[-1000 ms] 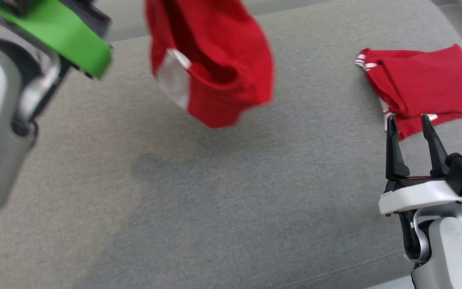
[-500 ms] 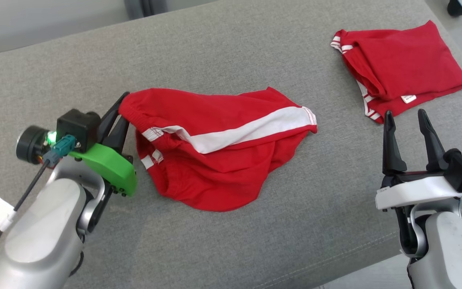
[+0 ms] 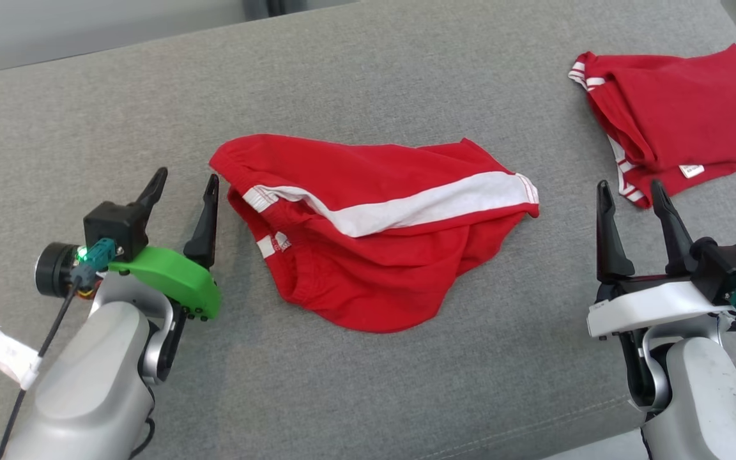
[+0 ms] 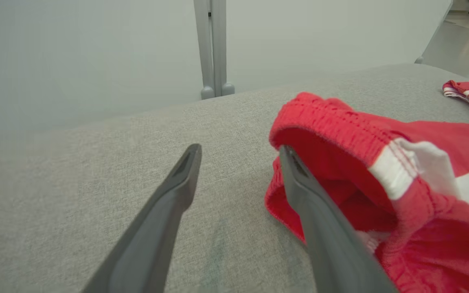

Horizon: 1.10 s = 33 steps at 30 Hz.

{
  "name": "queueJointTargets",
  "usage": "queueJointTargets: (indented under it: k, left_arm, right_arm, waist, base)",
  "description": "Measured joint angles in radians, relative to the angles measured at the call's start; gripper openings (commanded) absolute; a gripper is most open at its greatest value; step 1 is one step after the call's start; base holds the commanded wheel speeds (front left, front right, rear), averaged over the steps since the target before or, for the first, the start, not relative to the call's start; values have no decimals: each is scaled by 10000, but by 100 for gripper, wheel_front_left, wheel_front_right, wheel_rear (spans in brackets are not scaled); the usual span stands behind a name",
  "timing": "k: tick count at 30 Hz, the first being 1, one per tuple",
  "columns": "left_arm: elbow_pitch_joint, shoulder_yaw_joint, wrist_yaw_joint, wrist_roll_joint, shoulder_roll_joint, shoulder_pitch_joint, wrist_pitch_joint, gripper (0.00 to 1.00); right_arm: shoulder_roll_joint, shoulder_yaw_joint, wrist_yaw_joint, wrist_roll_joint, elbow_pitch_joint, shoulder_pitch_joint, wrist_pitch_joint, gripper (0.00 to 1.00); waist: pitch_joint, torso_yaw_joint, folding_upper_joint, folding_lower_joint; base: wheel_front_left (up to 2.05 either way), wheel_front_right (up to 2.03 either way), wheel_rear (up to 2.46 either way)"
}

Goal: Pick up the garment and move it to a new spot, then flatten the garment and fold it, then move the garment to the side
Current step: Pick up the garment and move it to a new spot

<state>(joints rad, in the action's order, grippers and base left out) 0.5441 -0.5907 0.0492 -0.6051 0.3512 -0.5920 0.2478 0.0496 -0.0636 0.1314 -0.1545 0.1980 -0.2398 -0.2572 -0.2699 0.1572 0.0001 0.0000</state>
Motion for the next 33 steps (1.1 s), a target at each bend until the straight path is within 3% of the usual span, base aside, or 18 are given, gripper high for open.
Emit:
queueJointTargets:
  k: [8, 23, 33]
  left_arm:
    - [-614, 441, 188, -15, -211, 1011, 132, 100]
    - [-3306, 2836, 709, 830, -1156, 4544, 148, 100]
    - [-4201, 3624, 646, 1779, -1806, 6204, 161, 100]
  right_arm:
    - [0, -36, 0, 155, 219, 12, -8, 100]
    - [-4, 230, 0, 495, 639, 762, 52, 100]
    - [-6, 744, 0, 161, 894, 1319, 4, 100]
  waist:
    - [441, -380, 0, 0]
    - [1759, -1041, 0, 0]
    - [2480, -1288, 0, 0]
  base:
    - [0, 0, 0]
    - [0, 0, 0]
    - [0, 0, 0]
